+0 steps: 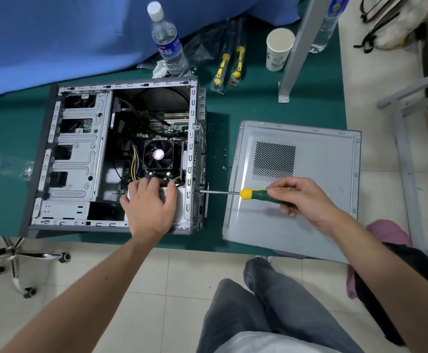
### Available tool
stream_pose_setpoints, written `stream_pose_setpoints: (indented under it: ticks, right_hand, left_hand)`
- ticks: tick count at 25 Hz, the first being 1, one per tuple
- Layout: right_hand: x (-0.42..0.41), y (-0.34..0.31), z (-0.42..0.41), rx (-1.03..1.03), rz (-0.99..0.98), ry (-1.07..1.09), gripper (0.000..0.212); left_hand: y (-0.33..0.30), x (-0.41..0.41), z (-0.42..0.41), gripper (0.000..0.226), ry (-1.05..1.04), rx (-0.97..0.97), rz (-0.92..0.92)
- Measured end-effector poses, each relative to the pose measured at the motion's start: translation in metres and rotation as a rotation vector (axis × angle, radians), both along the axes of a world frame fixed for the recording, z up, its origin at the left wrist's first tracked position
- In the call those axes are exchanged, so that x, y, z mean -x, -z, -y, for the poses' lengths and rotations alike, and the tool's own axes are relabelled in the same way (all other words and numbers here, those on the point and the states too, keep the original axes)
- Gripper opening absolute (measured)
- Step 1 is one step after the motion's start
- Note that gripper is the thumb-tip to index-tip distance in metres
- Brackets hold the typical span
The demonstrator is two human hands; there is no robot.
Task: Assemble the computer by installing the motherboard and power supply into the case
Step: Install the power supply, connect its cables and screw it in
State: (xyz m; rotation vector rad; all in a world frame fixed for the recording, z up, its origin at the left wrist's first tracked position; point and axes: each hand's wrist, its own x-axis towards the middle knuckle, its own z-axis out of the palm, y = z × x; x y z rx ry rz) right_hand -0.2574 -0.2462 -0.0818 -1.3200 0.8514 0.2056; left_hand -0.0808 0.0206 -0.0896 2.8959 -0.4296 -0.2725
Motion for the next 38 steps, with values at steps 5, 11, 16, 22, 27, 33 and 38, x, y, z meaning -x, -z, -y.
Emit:
stream_pose_setpoints:
  ticks: [5, 11, 16, 22, 27, 33, 38]
  right_hand:
    - [-0.005, 0.001, -0.003, 0.021, -0.088, -0.057, 0.028]
    - [0.000, 0.002, 0.000, 0.002, 0.019, 0.030, 0.012]
    - [-0.005, -0.005, 0.005, 0.012, -0.024, -0.057, 0.021]
    - [-0.006, -0.006, 0.000, 0.064, 0.017, -0.120, 0.013]
    - [0.000, -0.001, -0.005, 0.066, 0.058, -0.097, 0.007]
    - [-0.008, -0.006, 0.001, 0.040, 0.042, -0.105, 0.012]
    - [-0.007, 0.001, 0.006, -0.019, 0.014, -0.178, 0.017]
  left_hand:
    - [0.000, 0.002, -0.001, 0.048, -0.003, 0.013, -0.003]
    - [-0.001, 0.000, 0.000, 0.049, 0.003, 0.023, -0.003]
    - [-0.001, 0.001, -0.002, 0.050, 0.001, 0.018, -0.004]
    - [-0.004, 0.001, 0.000, 0.049, 0.006, 0.033, -0.008]
    - [-0.004, 0.001, 0.001, 0.049, 0.004, 0.021, -0.007]
    - [-0.002, 0.002, 0.000, 0.049, 0.002, 0.026, -0.011]
    - [-0.002, 0.002, 0.000, 0.049, 0.003, 0.029, -0.008]
